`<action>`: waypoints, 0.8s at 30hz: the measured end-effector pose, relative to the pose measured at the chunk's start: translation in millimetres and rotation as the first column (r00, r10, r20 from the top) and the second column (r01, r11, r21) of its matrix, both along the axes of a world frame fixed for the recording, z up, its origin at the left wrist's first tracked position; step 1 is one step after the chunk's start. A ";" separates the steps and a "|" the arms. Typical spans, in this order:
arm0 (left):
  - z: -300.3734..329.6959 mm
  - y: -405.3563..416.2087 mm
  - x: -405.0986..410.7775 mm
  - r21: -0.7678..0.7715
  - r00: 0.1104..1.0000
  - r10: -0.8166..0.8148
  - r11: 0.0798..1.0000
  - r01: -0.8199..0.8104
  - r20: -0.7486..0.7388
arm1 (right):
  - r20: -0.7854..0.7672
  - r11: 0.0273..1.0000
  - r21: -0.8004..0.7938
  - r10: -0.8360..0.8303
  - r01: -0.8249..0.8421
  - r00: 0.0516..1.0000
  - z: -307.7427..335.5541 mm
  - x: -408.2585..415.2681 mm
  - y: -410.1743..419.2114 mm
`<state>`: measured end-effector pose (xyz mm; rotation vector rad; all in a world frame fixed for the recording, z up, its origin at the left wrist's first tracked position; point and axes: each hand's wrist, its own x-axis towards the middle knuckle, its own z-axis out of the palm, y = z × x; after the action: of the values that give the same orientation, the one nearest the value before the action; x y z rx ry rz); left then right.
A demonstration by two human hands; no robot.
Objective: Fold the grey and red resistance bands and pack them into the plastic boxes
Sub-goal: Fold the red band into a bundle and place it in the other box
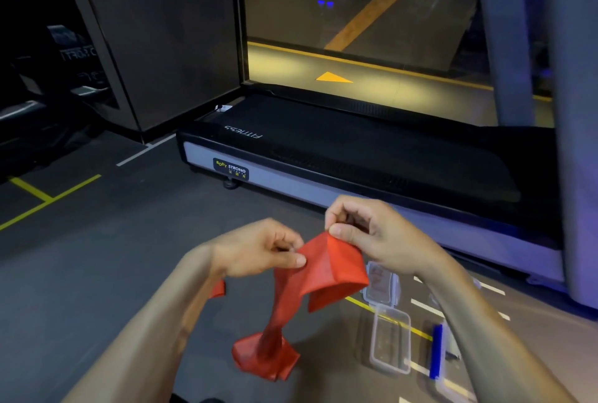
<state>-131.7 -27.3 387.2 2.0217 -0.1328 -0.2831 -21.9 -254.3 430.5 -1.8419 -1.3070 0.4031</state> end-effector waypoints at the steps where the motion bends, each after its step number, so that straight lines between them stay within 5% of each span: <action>1: -2.8 2.6 -0.1 0.041 1.000 -0.010 0.999 0.011 -0.028 | 0.027 1.000 -0.020 -0.008 0.008 1.000 1.2 1.5 -2.0; 8: -1.6 9.2 2.5 -0.044 0.996 0.080 0.996 -0.078 0.032 | 0.113 0.990 -0.072 -0.110 0.119 0.988 -7.0 14.8 -13.5; 19: 23.3 -1.8 -4.2 -0.223 0.958 0.173 0.967 -0.122 0.228 | -0.021 0.991 0.061 -0.117 0.118 0.993 -7.5 21.3 -20.3; 22: 40.3 1.2 -9.7 -0.166 0.869 0.278 0.959 -0.229 0.409 | -0.101 0.982 0.156 -0.089 0.104 0.991 -1.6 16.2 -15.3; 24: 45.9 3.8 -8.8 0.094 0.818 0.220 0.945 -0.315 0.532 | -0.075 0.979 0.169 -0.100 0.112 0.992 -2.8 17.4 -12.6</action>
<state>-140.5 -23.5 433.1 2.2207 -0.1564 0.4540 -4.5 -266.9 427.7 -1.7289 -1.1560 0.2820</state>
